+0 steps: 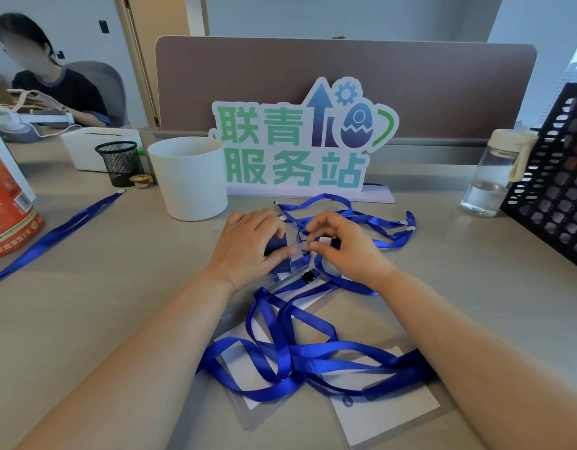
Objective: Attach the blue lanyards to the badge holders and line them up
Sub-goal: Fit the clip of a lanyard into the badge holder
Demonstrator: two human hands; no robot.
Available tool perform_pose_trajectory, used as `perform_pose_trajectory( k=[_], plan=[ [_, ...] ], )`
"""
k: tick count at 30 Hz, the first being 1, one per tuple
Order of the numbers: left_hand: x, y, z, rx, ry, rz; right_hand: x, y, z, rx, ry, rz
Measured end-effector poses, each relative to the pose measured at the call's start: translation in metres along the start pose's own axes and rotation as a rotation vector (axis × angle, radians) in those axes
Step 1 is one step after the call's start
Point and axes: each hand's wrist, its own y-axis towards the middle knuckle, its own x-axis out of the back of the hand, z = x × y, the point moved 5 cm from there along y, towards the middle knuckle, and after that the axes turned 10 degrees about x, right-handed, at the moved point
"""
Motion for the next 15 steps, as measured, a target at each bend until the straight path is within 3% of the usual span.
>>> perform_pose_trajectory(
  k=[7, 15],
  plan=[
    [0.0041, 0.0023, 0.0018, 0.198, -0.062, 0.027, 0.0011, -0.0004, 0.0054, 0.047, -0.057, 0.006],
    [0.0068, 0.007, -0.0044, 0.103, -0.012, 0.04, 0.0016, -0.0006, 0.0035, 0.013, -0.115, -0.024]
  ],
)
